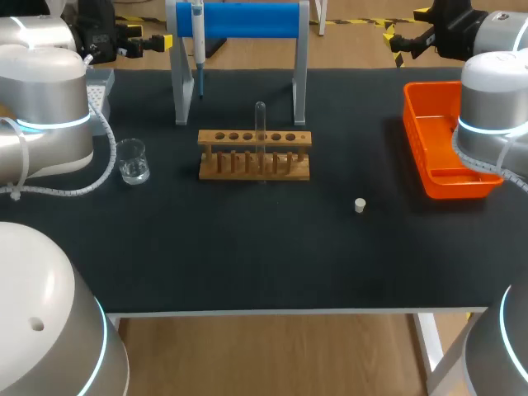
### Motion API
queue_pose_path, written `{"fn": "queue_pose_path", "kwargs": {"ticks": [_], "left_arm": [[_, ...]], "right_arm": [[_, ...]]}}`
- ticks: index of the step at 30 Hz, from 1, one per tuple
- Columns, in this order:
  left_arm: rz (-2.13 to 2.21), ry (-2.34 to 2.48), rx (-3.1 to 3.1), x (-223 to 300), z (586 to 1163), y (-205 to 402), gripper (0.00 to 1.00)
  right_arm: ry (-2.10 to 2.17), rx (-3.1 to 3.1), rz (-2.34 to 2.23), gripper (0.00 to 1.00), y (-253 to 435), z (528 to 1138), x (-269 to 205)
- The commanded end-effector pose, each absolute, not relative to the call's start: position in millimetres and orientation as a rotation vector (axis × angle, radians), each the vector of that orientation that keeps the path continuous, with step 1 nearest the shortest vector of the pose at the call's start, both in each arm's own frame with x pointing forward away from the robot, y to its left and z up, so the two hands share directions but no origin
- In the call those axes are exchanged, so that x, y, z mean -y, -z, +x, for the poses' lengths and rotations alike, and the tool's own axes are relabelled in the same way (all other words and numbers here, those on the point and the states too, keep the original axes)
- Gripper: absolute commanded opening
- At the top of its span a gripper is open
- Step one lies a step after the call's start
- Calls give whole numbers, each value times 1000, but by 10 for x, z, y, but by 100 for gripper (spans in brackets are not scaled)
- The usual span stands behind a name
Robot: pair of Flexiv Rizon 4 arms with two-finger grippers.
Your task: Invert the test tube, pick up the pipette, mount the tip to pipette, aspirate from beaker and dispense into the tube, eject the tip, return the pipette, and cap with the stopper.
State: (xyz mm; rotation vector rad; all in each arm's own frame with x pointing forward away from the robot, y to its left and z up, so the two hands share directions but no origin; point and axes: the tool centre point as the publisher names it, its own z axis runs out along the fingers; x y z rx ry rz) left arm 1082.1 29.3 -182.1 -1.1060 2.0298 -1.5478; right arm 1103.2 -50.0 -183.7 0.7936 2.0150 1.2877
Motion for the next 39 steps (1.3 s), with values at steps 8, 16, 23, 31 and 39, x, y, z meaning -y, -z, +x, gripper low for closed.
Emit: {"fn": "queue_pose_path", "kwargs": {"ticks": [8,16,23,31,39], "left_arm": [[-1106,1548,-2030,-295,10824,1822,100],[-1106,1548,-2030,-295,10824,1822,100],[-1106,1548,-2030,-295,10824,1822,100],[-1106,1548,-2030,-295,10824,1822,100],[-1106,1548,-2030,-295,10824,1822,100]], "right_arm": [[-1289,-2015,794,100,1839,11035,501],[-1289,-2015,794,100,1839,11035,501],[-1289,-2015,794,100,1839,11035,501],[-1317,-2038,707,100,1754,10785,501],[-1350,-2061,664,100,1713,10402,505]]}}
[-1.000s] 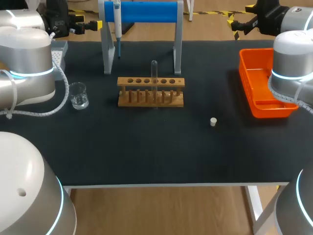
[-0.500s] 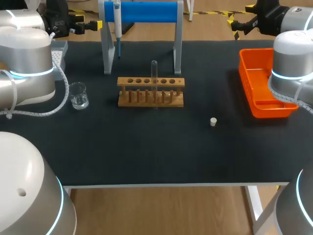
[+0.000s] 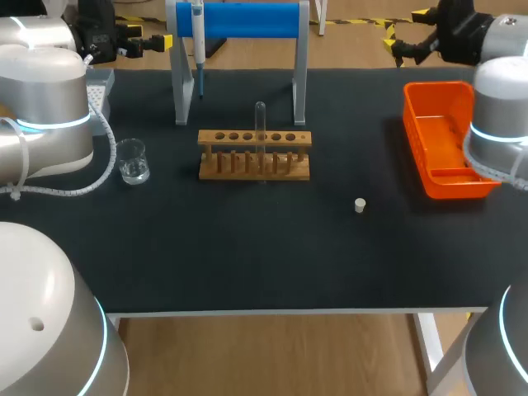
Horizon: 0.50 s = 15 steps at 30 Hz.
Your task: Invert the test tube, pick up the pipette, mount the tip to pipette, aspirate from beaker and dispense into the tube, eject the tip, return the pipette, and cap with the stopper.
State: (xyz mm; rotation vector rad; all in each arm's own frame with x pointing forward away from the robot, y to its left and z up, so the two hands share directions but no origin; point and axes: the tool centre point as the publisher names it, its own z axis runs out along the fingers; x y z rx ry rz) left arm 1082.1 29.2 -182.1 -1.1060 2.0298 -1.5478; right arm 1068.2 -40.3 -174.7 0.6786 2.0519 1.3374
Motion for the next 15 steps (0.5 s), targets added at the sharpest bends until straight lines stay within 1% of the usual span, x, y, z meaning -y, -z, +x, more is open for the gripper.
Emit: {"fn": "queue_pose_path", "kwargs": {"ticks": [1,15], "left_arm": [[-1106,1548,-2030,-295,10824,1822,100],[-1106,1548,-2030,-295,10824,1822,100]], "right_arm": [[-1355,-2068,661,100,1723,10347,494],[-1561,-2223,474,100,2150,9257,188]]}}
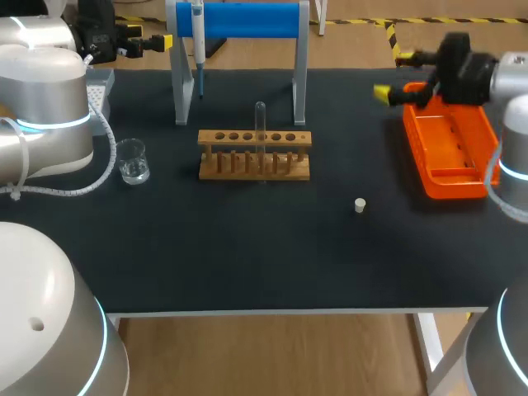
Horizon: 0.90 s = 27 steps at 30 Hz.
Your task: Invert the test tube, pick up the pipette, mount the tip to pipette, aspirate from beaker and dispense into the tube, eject the tip, return the pipette, and cap with the stopper.
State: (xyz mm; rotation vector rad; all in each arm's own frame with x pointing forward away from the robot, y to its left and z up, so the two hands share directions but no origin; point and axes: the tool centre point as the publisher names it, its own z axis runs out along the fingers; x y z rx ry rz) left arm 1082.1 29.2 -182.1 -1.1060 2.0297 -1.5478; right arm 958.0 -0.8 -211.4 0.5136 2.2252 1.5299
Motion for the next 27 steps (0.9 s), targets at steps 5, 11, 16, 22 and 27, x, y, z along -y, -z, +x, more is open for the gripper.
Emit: {"fn": "queue_pose_path", "kwargs": {"ticks": [5,11,16,22,27], "left_arm": [[-1106,1548,-2030,-295,10824,1822,100],[-1106,1548,-2030,-295,10824,1822,100],[-1106,1548,-2030,-295,10824,1822,100],[-1106,1548,-2030,-295,10824,1822,100],[-1106,1548,-2030,-295,10824,1822,100]], "right_arm": [[-1634,-2253,400,100,2283,9059,65],[-1751,-2237,365,100,2345,8981,-120],[-1775,-2229,306,100,2401,8904,-335],[-1765,-2215,204,100,2469,8776,-483],[-1720,-2194,140,100,2514,8725,-499]]}}
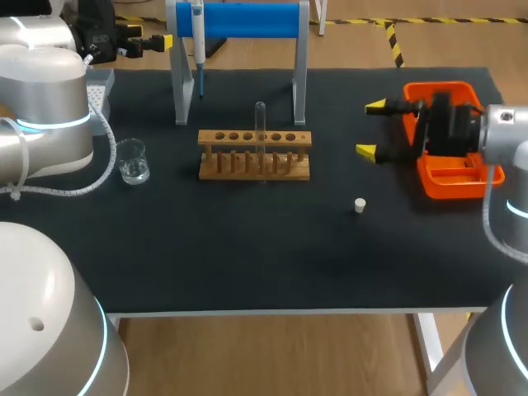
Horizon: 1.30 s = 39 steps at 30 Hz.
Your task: Invert the test tube, pick up the pipette, mount the tip to pipette, aspirate from beaker and dispense into the tube, eject the tip, return the pipette, and cap with the stopper.
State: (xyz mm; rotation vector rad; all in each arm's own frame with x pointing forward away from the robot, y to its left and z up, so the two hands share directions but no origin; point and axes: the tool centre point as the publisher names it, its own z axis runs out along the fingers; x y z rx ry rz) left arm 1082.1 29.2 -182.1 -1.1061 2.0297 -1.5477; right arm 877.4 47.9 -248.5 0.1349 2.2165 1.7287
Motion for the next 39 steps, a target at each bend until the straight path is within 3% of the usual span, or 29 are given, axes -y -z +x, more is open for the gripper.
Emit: {"fn": "queue_pose_path", "kwargs": {"ticks": [1,13,29,39], "left_arm": [[-1106,1548,-2030,-295,10824,1822,100],[-1106,1548,-2030,-295,10824,1822,100],[-770,1554,-2090,218,9329,1882,100],[-702,1534,-2139,479,8694,2001,100]], "right_arm": [[-1720,-2194,140,100,2514,8725,-499],[-1720,-2194,140,100,2514,8725,-499],[-1720,-2194,140,100,2514,8725,-499],[-1720,-2194,140,100,2514,8725,-499]]}}
